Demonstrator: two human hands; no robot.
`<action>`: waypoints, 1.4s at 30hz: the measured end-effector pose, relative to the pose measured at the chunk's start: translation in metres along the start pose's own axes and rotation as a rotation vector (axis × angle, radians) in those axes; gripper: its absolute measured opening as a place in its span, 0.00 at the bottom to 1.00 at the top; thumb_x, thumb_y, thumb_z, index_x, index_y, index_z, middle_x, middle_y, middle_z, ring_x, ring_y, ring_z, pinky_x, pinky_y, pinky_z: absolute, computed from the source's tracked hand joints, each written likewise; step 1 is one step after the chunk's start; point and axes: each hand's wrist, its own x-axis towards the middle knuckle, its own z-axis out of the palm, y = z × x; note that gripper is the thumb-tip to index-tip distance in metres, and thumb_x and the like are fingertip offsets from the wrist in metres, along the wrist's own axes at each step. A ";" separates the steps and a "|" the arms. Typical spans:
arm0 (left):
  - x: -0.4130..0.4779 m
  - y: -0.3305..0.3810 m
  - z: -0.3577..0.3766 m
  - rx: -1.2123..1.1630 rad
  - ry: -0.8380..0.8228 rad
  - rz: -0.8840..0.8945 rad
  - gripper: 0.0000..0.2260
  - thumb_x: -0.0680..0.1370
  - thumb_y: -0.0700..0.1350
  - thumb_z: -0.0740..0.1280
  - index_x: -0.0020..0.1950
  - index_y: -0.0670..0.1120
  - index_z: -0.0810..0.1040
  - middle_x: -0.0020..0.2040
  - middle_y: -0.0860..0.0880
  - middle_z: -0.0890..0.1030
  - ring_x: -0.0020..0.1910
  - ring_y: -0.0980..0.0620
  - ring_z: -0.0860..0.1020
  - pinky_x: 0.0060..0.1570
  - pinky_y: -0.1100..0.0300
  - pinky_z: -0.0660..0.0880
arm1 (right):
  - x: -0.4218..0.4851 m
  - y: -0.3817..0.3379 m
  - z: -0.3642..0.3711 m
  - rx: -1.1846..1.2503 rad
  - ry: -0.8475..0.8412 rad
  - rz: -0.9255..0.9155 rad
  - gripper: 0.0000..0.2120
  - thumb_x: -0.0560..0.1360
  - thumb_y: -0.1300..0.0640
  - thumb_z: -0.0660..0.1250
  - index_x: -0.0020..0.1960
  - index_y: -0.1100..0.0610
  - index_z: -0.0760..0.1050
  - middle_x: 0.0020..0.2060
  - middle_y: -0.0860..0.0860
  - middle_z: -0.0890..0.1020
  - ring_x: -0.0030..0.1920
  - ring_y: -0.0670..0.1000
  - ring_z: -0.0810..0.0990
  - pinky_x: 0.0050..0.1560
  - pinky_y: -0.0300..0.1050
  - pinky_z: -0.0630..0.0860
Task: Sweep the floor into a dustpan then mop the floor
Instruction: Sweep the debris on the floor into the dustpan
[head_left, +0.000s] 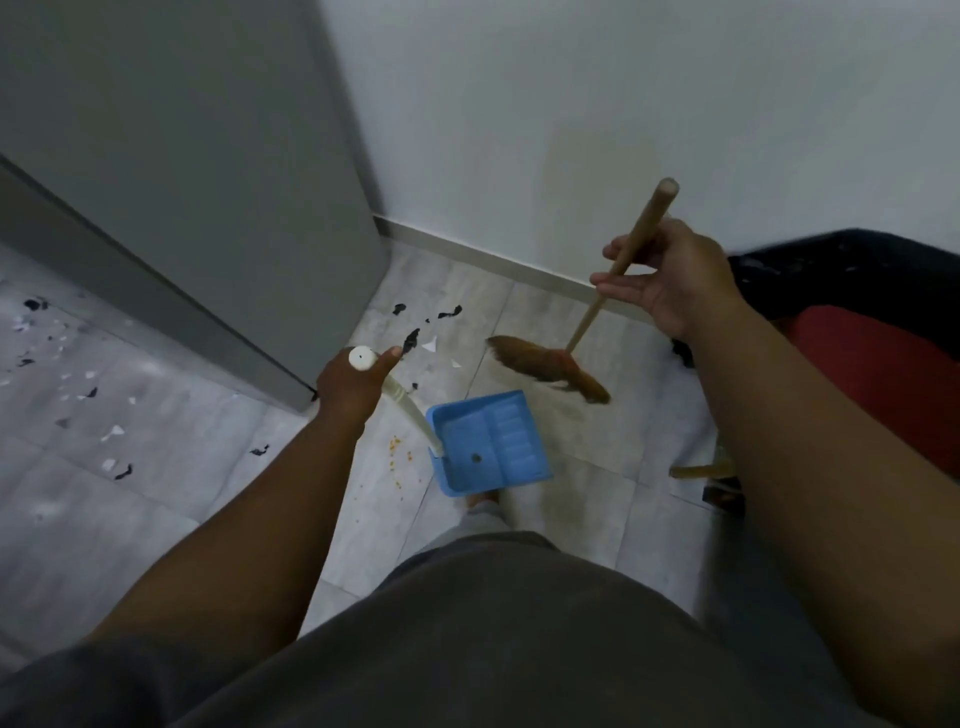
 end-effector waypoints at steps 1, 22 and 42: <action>0.015 0.012 0.008 0.003 -0.018 -0.014 0.21 0.67 0.64 0.75 0.38 0.47 0.75 0.40 0.45 0.79 0.45 0.40 0.81 0.53 0.39 0.79 | 0.016 -0.012 0.004 -0.046 0.037 0.019 0.21 0.82 0.48 0.58 0.54 0.68 0.76 0.52 0.63 0.82 0.46 0.67 0.84 0.48 0.59 0.82; 0.140 0.060 0.050 0.057 0.166 -0.127 0.21 0.70 0.63 0.74 0.47 0.47 0.78 0.44 0.50 0.80 0.45 0.48 0.78 0.46 0.52 0.74 | 0.196 -0.044 0.087 0.082 -0.143 0.624 0.07 0.79 0.67 0.49 0.52 0.63 0.65 0.31 0.52 0.65 0.19 0.45 0.63 0.16 0.34 0.63; 0.047 0.065 0.128 -0.347 0.770 -0.569 0.17 0.68 0.65 0.74 0.42 0.53 0.78 0.44 0.47 0.84 0.46 0.43 0.83 0.53 0.43 0.79 | 0.372 -0.032 0.144 -0.431 -0.579 0.901 0.06 0.83 0.61 0.51 0.51 0.61 0.65 0.28 0.52 0.69 0.18 0.44 0.64 0.15 0.34 0.61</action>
